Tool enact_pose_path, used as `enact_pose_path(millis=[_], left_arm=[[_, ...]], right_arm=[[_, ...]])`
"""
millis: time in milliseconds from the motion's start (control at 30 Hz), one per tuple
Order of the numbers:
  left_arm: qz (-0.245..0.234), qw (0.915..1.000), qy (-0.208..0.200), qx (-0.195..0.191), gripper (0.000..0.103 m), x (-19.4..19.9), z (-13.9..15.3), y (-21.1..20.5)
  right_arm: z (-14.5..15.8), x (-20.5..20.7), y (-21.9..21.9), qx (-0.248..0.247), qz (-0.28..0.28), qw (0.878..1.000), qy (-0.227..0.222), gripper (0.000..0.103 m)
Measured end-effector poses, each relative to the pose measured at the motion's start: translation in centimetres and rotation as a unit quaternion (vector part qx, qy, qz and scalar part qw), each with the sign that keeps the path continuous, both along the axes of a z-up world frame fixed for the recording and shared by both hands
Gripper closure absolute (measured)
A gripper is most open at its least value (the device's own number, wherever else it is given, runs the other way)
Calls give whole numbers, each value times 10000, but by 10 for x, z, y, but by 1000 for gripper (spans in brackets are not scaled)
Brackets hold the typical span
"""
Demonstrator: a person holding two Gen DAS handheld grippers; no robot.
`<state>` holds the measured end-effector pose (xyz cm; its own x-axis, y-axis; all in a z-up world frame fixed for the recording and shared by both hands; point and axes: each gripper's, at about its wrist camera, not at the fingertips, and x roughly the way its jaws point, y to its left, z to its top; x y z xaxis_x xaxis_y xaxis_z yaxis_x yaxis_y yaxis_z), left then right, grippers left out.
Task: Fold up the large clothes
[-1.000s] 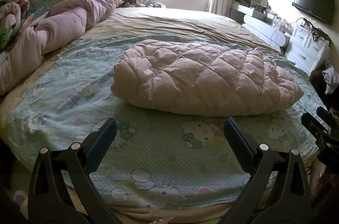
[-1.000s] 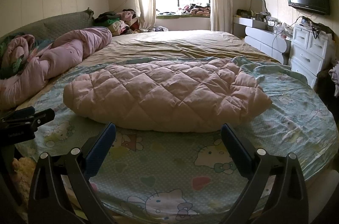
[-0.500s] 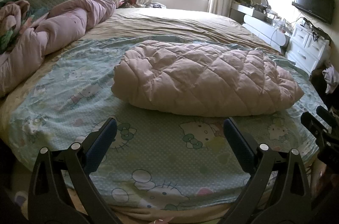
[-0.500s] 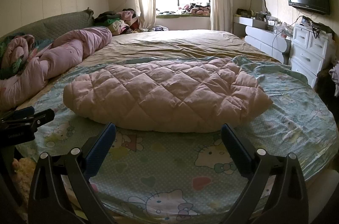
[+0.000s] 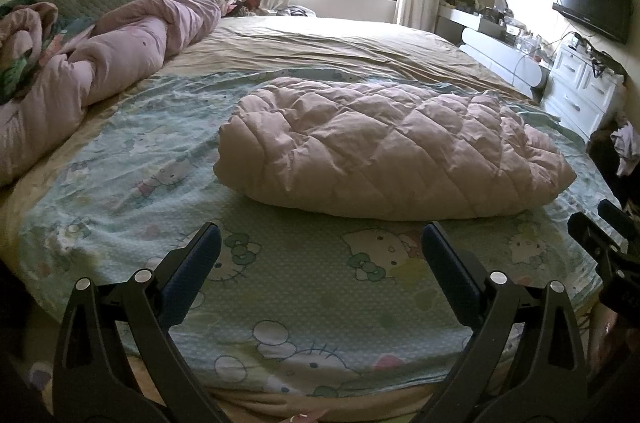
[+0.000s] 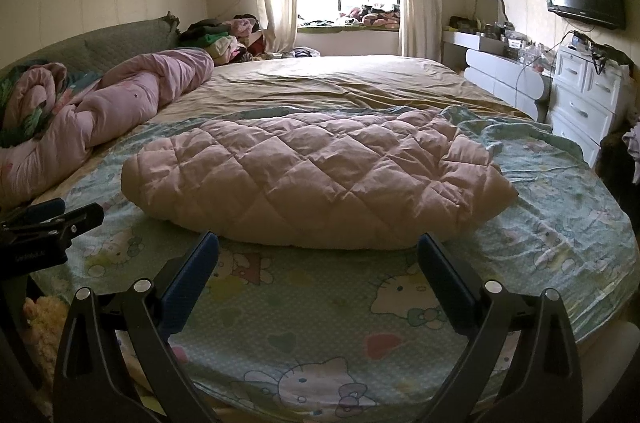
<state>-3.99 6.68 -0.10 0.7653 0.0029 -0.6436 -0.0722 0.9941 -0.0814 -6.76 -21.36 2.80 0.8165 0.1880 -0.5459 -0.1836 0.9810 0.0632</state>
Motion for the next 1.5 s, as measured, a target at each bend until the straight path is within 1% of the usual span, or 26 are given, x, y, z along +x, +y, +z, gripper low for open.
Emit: enact_pose_path(millis=[367, 733, 967, 1067, 1233, 1300, 1367, 1500], left_arm=[[10, 10000, 14, 10, 9, -1, 0, 2], [113, 9999, 99, 61, 9, 4, -6, 19], [177, 9998, 26, 117, 9, 5, -7, 24], [259, 9996, 83, 4, 9, 7, -10, 25], [598, 9976, 244, -269, 9, 13, -16, 47], [712, 9969, 235, -255, 9, 13, -18, 55], [791, 9963, 237, -231, 9, 11, -18, 55], [842, 9957, 246, -286, 9, 10, -17, 60]], right_arm=[[0, 0, 2, -15, 12, 10000, 11, 4], [1, 0, 3, -61, -24, 10000, 10, 4], [0, 2, 2, -75, -71, 9999, 52, 4], [-2, 5, 3, -100, -119, 9999, 76, 4], [-6, 12, 3, -129, -176, 9996, 195, 4], [-7, 13, 4, -141, -184, 9995, 206, 4], [-8, 14, 4, -147, -183, 9995, 231, 4], [-7, 16, 4, -134, -197, 9994, 238, 4]])
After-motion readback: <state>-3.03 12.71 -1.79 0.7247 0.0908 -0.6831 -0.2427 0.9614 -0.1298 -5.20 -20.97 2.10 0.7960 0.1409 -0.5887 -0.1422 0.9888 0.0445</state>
